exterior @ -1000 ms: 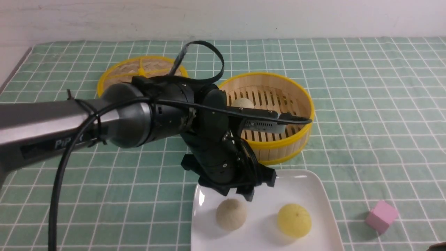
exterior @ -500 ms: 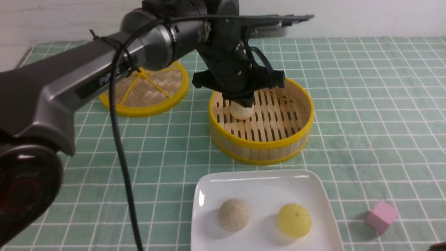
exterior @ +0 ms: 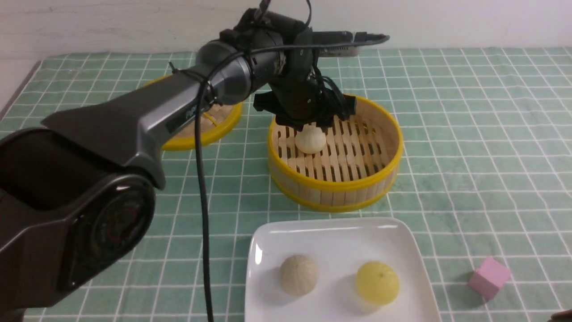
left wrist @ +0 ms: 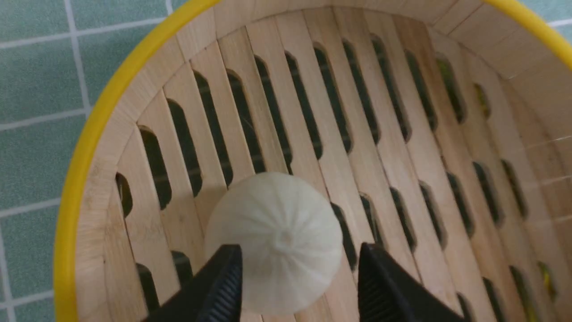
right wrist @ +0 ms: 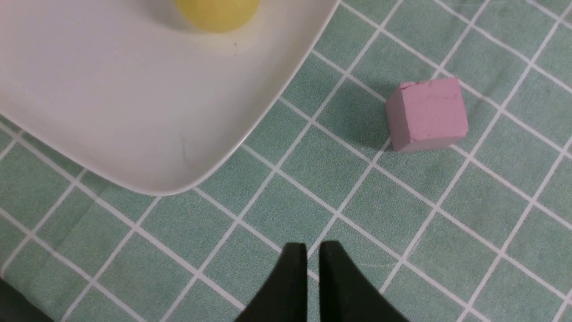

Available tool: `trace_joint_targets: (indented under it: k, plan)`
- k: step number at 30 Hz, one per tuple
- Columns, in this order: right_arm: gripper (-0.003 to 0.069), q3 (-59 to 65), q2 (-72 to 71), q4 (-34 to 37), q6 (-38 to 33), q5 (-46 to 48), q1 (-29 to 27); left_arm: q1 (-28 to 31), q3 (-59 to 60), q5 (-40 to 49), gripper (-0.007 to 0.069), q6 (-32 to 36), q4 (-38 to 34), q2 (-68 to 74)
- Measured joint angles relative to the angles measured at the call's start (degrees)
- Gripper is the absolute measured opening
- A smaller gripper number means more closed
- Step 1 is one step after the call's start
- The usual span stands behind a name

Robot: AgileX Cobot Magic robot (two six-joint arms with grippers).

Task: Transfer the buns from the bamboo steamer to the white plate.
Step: 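Reach into the bamboo steamer and grasp a bun with the left gripper, then carry the bun from the bamboo steamer to the plate with the left gripper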

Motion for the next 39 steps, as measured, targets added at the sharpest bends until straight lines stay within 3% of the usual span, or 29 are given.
trace_joint_targets:
  k: [2, 5, 6, 7, 9, 11, 21, 26, 33, 34, 36, 39]
  plan:
    - [0.0073, 0.0, 0.0, 0.0, 0.0, 0.0, 0.0, 0.0, 0.0, -0.7, 0.0374, 0.0, 0.4, 1.5]
    - [0.0076, 0.0, 0.0, 0.0, 0.0, 0.0, 0.0, 0.0, 0.0, -0.8, 0.0299, -0.1, 0.6, 2.9]
    - [0.0078, 0.0, 0.0, 0.0, 0.0, 0.0, 0.0, 0.0, -0.3, -0.4, 0.0195, -0.1, 0.0, 3.1]
    - [0.0078, 0.0, 0.0, 0.0, 0.0, 0.0, 0.0, 0.0, -0.6, 0.2, 0.0141, -0.1, -0.2, 2.9]
    - [0.0081, 0.0, 0.0, 0.0, 0.0, 0.0, 0.0, 0.0, -1.4, 2.3, 0.0058, -0.1, -0.7, 2.0]
    - [0.0084, 0.0, 0.0, 0.0, 0.0, 0.0, 0.0, 0.0, -2.1, 6.2, 0.0031, 0.0, -0.9, 0.5]
    - [0.0098, 0.0, 0.0, 0.0, 0.0, 0.0, 0.0, 0.0, -4.9, 23.4, 0.003, 4.3, 2.2, -23.0]
    - [0.0104, 0.0, 0.0, 0.0, 0.0, 0.0, 0.0, 0.0, 3.3, 24.3, 0.003, 5.7, -1.0, -33.0]
    - [0.0107, 0.0, 0.0, 0.0, 0.0, 0.1, 0.0, -0.9, 39.2, 21.9, 0.0031, 5.8, -14.5, -46.3]
    - [0.0107, 0.0, 0.0, 0.0, 0.0, 0.1, 0.0, -1.0, 40.2, 21.0, 0.0031, 5.8, -15.3, -46.4]
    - [0.0111, 0.0, 0.0, 0.0, 0.0, 0.1, 0.0, -5.2, 52.3, 12.8, 0.0031, 5.8, -19.2, -47.4]
    - [0.0113, 0.0, 0.0, 0.0, 0.0, 0.0, 0.0, -8.8, 58.2, 5.6, 0.0031, 5.8, -20.8, -47.2]
